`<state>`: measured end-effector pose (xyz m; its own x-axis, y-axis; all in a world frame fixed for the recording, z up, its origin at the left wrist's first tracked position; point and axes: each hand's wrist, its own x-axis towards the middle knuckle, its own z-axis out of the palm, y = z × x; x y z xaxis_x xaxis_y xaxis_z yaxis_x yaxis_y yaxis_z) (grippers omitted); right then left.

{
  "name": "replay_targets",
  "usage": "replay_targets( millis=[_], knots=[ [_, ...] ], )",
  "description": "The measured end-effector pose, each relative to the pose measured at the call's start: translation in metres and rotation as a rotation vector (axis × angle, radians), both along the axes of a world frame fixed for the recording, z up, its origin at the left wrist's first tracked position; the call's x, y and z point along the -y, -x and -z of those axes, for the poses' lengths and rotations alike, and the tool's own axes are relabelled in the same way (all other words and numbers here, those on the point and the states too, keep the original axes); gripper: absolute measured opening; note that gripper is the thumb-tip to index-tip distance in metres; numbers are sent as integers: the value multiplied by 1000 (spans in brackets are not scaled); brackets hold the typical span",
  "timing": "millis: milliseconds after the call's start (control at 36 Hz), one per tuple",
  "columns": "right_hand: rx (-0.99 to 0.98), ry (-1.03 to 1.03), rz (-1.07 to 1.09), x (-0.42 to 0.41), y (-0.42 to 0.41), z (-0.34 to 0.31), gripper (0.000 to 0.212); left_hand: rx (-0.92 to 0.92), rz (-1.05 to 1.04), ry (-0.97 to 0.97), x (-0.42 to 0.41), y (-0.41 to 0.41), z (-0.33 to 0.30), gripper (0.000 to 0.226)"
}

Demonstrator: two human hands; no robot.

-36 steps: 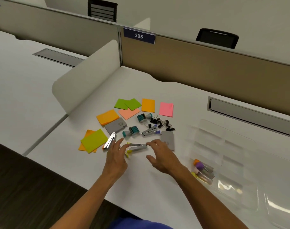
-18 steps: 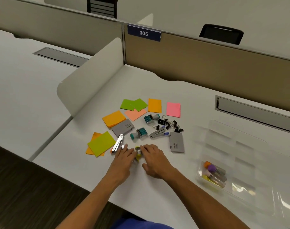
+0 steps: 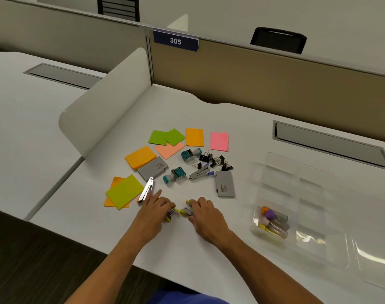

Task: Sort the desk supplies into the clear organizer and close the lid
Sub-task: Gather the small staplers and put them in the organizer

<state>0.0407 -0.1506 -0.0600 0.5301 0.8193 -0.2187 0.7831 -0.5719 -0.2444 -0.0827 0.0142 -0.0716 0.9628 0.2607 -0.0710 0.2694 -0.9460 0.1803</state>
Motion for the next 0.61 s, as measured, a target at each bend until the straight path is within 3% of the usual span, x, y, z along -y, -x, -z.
replay_targets(
  millis=[194,333,444,611],
  knots=[
    [-61,-5,25,14,3,4,47,82,-18,-18,13,0,3,59],
    [-337,-118,179,26,-2,-6,43,196,-81,91,29,-3,6,41],
    [-576,-242,301,38,-3,-16,40,316,-174,295,50,-8,-2,40],
    [-672,-425,376,64,-3,-31,38,426,-337,653,74,-18,-22,32]
  ],
)
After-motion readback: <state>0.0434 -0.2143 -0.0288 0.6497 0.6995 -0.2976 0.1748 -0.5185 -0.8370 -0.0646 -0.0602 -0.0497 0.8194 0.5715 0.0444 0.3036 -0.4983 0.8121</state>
